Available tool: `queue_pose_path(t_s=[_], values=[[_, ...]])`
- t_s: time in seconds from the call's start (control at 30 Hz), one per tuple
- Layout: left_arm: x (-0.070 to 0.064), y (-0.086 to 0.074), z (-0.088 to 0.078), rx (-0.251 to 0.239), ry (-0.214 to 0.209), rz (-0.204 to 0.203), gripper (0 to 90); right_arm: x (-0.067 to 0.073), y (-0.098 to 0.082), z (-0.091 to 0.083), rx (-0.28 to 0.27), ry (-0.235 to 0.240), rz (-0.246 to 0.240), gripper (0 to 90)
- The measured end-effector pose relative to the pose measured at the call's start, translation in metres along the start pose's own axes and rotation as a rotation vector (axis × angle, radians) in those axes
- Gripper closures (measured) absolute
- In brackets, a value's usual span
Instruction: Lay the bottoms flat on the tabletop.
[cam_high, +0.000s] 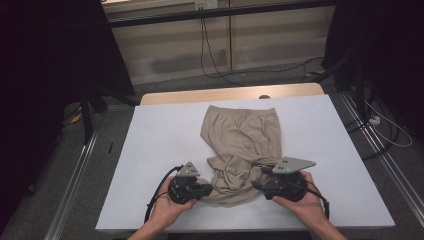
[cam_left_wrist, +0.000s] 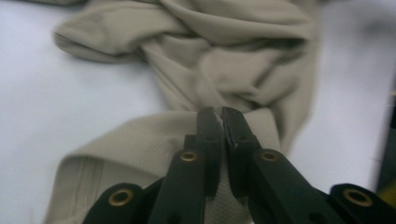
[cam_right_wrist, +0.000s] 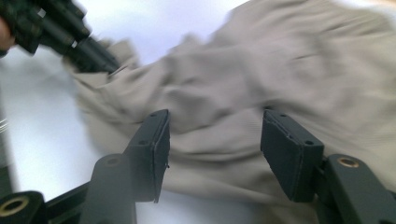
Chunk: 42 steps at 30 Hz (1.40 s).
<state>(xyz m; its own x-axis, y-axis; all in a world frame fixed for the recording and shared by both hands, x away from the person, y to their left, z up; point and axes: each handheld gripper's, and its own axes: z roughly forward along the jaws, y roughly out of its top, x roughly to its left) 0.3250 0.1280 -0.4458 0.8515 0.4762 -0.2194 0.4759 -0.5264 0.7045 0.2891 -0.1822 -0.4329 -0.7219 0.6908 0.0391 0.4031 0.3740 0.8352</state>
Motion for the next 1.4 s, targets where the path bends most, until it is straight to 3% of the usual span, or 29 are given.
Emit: queue_pose_path(t_s=[0.03, 0.07, 0.1, 0.13, 0.17, 0.2, 0.27, 0.33, 0.37, 0.4, 0.5, 0.53, 0.67, 0.83, 1.0, 1.03, 1.1, 1.13, 1.17, 1.23, 1.27, 1.33, 1.4], values=[[0.000, 0.000, 0.000, 0.000, 0.000, 0.000, 87.2, 0.000, 0.000, 0.000, 0.000, 0.000, 0.000, 43.2], [-0.004, -0.003, -0.002, 0.005, -0.028, 0.000, 87.2, 0.010, 0.000, 0.011, 0.031, 0.044, -0.029, 41.8], [-0.008, -0.005, -0.003, 0.009, -0.055, -0.005, 87.2, 0.010, 0.000, 0.011, 0.031, 0.044, -0.029, 41.8], [-0.014, -0.007, -0.004, 0.009, -0.069, 0.001, 87.1, 0.018, -0.001, 0.023, 0.067, 0.085, -0.032, 38.6], [-0.019, -0.008, -0.005, 0.012, -0.088, 0.015, 87.1, 0.018, -0.001, 0.023, 0.067, 0.085, -0.032, 38.6], [-0.027, -0.006, -0.005, 0.001, -0.101, 0.044, 86.0, 0.024, -0.006, 0.034, 0.112, 0.100, -0.053, 36.1], [-0.029, -0.003, -0.005, -0.010, -0.102, 0.057, 81.5, 0.027, -0.009, 0.040, 0.143, 0.099, -0.064, 34.2], [-0.029, 0.002, -0.004, -0.047, -0.060, 0.068, 65.0, 0.033, -0.014, 0.045, 0.143, 0.068, -0.096, 33.5], [-0.023, 0.007, -0.004, -0.084, -0.043, 0.055, 62.6, 0.034, -0.014, 0.042, 0.146, 0.050, -0.090, 47.5], [-0.023, 0.007, -0.004, -0.084, -0.043, 0.055, 57.9, 0.034, -0.014, 0.042, 0.146, 0.050, -0.090, 47.5], [-0.009, 0.015, -0.005, -0.146, 0.024, 0.023, 53.7, 0.029, -0.015, 0.032, 0.166, 0.071, -0.073, 77.3], [0.000, 0.017, -0.003, -0.160, 0.077, 0.011, 48.6, 0.023, -0.018, 0.023, 0.183, 0.081, -0.067, 84.9], [0.008, 0.017, 0.004, -0.123, 0.099, 0.007, 42.4, 0.013, -0.023, 0.008, 0.199, 0.059, -0.063, 86.7], [0.004, 0.015, 0.011, -0.091, 0.100, 0.039, 42.2, -0.011, -0.032, -0.021, 0.161, -0.036, -0.015, 86.9], [-0.001, 0.009, 0.016, -0.054, 0.096, 0.062, 42.2, -0.054, -0.033, -0.042, 0.083, -0.203, 0.079, 86.7], [-0.002, 0.008, 0.016, -0.052, 0.108, 0.066, 42.9, -0.068, -0.033, -0.046, 0.058, -0.289, 0.095, 85.8], [-0.001, 0.007, 0.017, -0.035, 0.096, 0.073, 43.9, -0.074, -0.033, -0.047, 0.050, -0.314, 0.111, 84.0], [-0.001, 0.007, 0.018, -0.033, 0.101, 0.073, 45.2, -0.078, -0.033, -0.046, 0.045, -0.320, 0.123, 80.0], [-0.002, 0.007, 0.019, -0.025, 0.088, 0.072, 58.4, -0.079, -0.032, -0.044, 0.035, -0.291, 0.133, 69.6], [-0.003, 0.005, 0.020, -0.007, 0.075, 0.072, 73.0, -0.071, -0.028, -0.044, 0.025, -0.285, 0.125, 58.1], [-0.004, 0.005, 0.020, 0.000, 0.064, 0.075, 73.0, -0.071, -0.028, -0.044, 0.025, -0.285, 0.125, 58.1], [-0.006, 0.004, 0.019, 0.012, 0.021, 0.059, 86.8, -0.052, -0.023, -0.047, -0.005, -0.239, 0.109, 50.3], [-0.013, 0.001, 0.017, 0.025, -0.011, 0.069, 87.6, -0.045, -0.022, -0.046, -0.010, -0.231, 0.099, 47.0]])
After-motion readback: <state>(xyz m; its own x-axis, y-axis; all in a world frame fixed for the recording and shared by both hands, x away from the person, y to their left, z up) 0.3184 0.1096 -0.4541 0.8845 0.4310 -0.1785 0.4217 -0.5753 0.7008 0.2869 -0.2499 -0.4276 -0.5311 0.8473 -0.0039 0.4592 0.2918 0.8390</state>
